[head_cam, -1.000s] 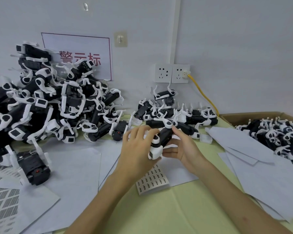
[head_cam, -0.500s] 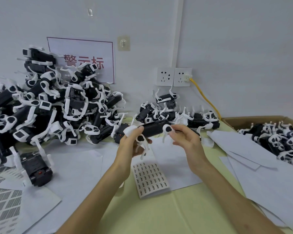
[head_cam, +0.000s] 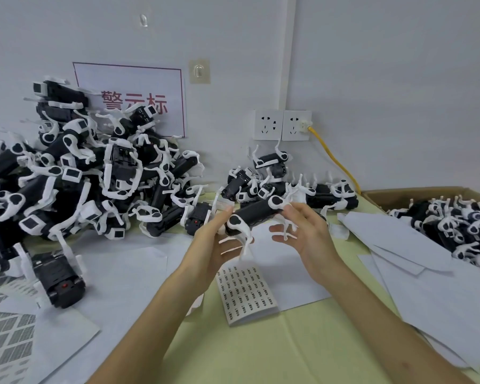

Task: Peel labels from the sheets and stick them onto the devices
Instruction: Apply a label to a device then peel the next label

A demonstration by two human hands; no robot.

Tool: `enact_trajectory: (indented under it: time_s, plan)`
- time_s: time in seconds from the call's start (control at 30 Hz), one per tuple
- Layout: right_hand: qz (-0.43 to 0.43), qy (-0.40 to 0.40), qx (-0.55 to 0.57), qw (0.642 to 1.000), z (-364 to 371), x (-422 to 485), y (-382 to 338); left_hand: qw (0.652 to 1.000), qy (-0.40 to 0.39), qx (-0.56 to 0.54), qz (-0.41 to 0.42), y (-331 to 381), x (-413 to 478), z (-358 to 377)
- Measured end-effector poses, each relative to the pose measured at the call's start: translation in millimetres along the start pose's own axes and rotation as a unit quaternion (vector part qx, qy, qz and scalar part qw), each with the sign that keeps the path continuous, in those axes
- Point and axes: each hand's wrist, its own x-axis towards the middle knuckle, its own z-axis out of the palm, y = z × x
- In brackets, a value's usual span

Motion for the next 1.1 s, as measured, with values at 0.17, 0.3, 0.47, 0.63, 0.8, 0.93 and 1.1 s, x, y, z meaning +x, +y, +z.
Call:
enact_trajectory:
  time_s: [0.17,0.3,0.47,0.63,0.8,0.93,1.1]
  plan:
    - [-0.02,-0.015,-0.011,1.0,0.5,-0.5,0.3,0.992,-0.098,0.072,-0.047,1.5,-4.8,-1.4]
    - [-0.023,-0.044,-0.05,0.998,4.0,-2.9,2.8,0.991,-0.072,0.096,-0.059,-3.3,-4.0,2.4]
    - [0.004,-0.02,-0.21,0.977,-2.5,1.6,8.4,0.998,0.042,-0.028,-0.041,2.5,1.4,-5.6]
    - [0.054,-0.059,-0.366,0.927,-3.9,-1.8,31.8,0.985,0.143,-0.053,-0.076,3.2,3.4,-17.8]
    - [0.057,-0.106,-0.387,0.914,1.5,-4.6,35.4,0.988,0.131,-0.04,-0.07,3.2,2.6,-15.7]
    - [0.079,-0.103,-0.295,0.947,4.5,-8.8,29.9,0.986,0.126,-0.069,-0.083,0.6,1.2,-12.3]
    - [0.071,-0.115,-0.261,0.956,6.7,-10.6,22.5,0.99,0.082,-0.092,-0.071,2.5,-1.8,-9.9]
